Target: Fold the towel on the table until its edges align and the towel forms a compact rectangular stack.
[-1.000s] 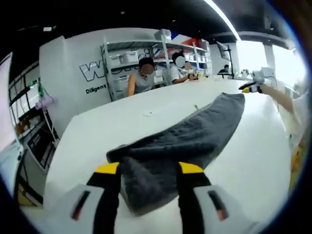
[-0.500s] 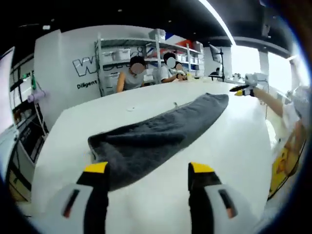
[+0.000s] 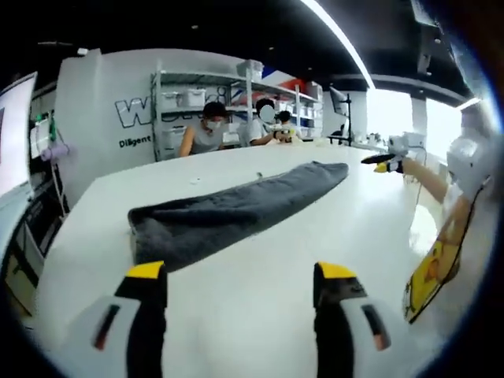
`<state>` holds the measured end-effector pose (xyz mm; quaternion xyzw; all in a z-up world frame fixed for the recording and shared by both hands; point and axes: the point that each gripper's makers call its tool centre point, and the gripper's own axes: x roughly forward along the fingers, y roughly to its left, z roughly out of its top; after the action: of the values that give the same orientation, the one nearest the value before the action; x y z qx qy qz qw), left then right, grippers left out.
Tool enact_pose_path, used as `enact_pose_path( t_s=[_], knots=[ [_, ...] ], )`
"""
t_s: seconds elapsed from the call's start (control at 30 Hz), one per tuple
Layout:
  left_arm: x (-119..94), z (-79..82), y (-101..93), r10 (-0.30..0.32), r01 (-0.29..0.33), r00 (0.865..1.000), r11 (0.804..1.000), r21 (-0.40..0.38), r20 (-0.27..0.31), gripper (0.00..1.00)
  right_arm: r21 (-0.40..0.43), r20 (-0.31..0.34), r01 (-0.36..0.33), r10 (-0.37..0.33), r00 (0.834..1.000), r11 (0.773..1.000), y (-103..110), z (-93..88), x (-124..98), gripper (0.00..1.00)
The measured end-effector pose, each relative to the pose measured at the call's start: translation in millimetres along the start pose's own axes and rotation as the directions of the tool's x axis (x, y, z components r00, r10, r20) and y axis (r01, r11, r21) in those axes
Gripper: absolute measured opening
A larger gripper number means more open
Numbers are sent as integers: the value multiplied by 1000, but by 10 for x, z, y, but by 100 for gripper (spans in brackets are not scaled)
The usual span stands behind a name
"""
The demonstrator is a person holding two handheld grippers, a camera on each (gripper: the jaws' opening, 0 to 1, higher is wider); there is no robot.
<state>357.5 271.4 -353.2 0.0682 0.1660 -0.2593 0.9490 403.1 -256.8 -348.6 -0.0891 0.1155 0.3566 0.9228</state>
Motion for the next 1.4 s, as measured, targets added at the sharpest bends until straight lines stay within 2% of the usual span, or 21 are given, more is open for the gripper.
enact_pose_path(
  t_s=[0.23,0.33,0.47,0.77,0.9,1.0,1.13,1.3,1.4],
  knots=[
    [-164,-25,-120,22,-21,999,1000,-17,29,86,33,33,27,-28,999,999,124,-30,-193,68],
    [-183,-33,-215,18,-17,999,1000,-24,51,88,20,33,42,-42,999,999,242,-53,-258,75],
    [-198,-99,-337,14,-12,999,999,-30,43,90,33,53,50,-52,997,998,326,-51,-338,88],
    [-300,-261,-446,38,-33,998,994,-100,51,96,69,72,65,-70,995,996,447,-116,-466,92],
    [-331,-282,-502,40,-28,996,989,-142,79,99,78,78,71,-77,994,994,506,-147,-517,98],
    [-336,-297,-565,27,-13,996,988,-156,88,99,68,82,96,-102,991,993,513,-169,-555,99],
    [-360,-303,-610,31,-14,995,986,-168,99,99,112,116,118,-131,985,987,489,-204,-652,99],
    [-399,-350,-601,45,-32,996,985,-168,77,99,115,88,147,-157,984,982,465,-282,-709,99],
    [-417,-363,-586,57,-48,997,988,-149,58,99,99,64,155,-162,985,983,468,-255,-715,99]
  ],
)
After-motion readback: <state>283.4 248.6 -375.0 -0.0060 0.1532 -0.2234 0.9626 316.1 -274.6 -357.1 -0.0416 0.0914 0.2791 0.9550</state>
